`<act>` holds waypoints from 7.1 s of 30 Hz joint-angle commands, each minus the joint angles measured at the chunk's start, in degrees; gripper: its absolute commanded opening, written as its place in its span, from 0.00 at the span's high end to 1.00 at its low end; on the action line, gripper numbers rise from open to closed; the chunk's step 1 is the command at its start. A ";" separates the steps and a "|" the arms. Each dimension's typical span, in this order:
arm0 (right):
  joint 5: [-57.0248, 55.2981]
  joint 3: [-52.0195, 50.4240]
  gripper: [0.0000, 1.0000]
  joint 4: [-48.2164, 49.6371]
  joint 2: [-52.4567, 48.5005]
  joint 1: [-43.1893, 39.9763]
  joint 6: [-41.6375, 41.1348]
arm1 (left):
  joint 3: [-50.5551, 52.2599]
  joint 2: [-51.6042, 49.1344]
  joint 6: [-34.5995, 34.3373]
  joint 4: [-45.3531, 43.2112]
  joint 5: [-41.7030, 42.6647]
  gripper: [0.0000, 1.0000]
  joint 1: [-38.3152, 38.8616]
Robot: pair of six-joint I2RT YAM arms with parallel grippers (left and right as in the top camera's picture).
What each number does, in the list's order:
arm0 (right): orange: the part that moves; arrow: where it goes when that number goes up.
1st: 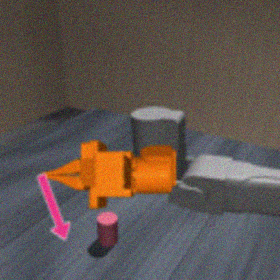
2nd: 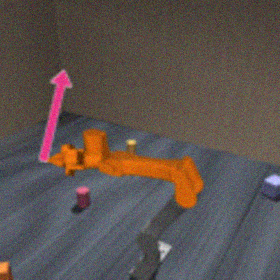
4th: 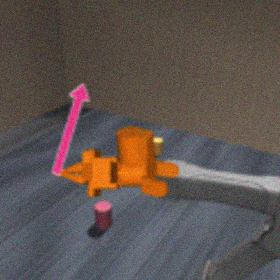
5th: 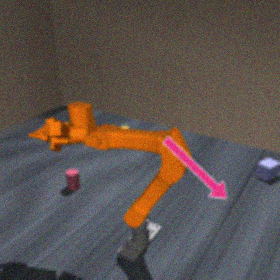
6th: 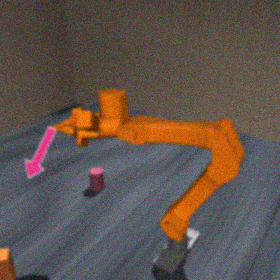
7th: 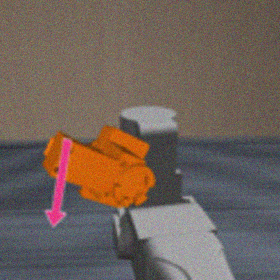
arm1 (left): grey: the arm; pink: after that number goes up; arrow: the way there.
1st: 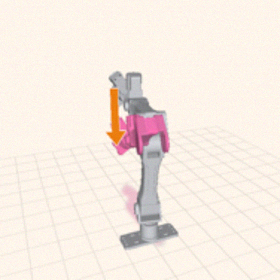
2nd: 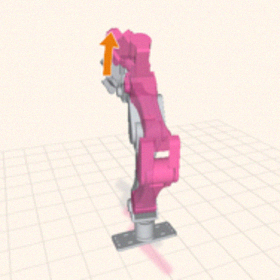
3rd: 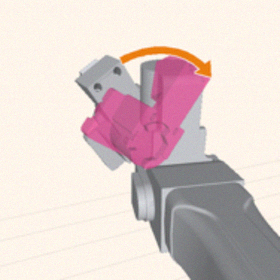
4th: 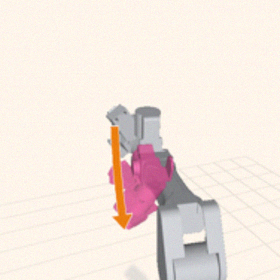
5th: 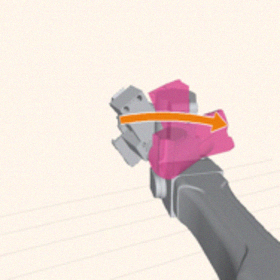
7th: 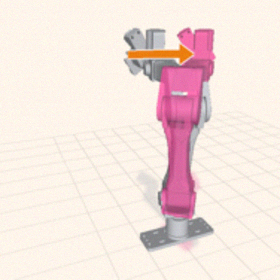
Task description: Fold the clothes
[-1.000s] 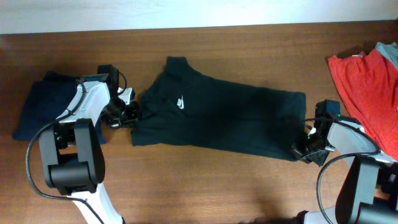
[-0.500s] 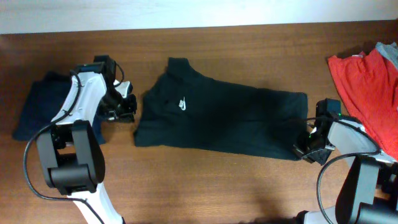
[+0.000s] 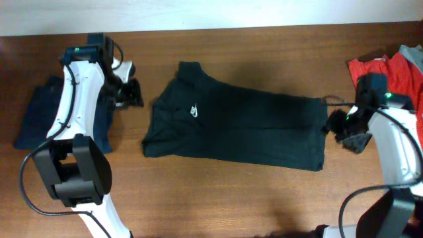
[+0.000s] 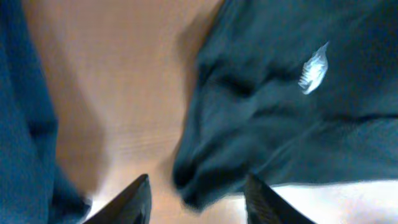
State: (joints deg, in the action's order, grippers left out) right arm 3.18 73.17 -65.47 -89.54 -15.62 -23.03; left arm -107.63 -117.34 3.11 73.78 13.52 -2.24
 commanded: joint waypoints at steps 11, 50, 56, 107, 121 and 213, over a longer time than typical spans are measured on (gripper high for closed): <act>12.85 4.85 0.20 16.13 -2.89 -0.17 13.84 | -2.36 -2.40 5.60 -21.59 7.61 0.43 8.72; 13.11 4.85 0.26 14.84 -14.01 -0.17 13.79 | -2.40 -27.54 -2.45 -59.08 11.98 0.62 10.49; 13.11 4.85 0.30 13.49 -14.01 -0.17 13.79 | -2.40 -28.70 -2.49 -59.80 12.07 0.83 10.51; 13.14 4.85 0.33 9.27 -14.01 -0.17 13.77 | -26.34 -37.86 4.28 -32.39 4.50 0.59 12.00; 13.11 4.85 0.34 8.26 -14.01 -0.17 13.79 | -35.17 -38.32 5.86 -19.87 -1.64 1.00 13.29; 15.96 4.85 0.14 28.65 -17.46 -5.40 16.96 | -9.55 -14.97 4.24 22.95 -10.36 0.99 17.03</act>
State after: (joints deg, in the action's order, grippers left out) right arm 17.58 77.47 -38.17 -104.36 -21.02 -8.34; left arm -117.40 -133.60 7.88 96.49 4.36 15.25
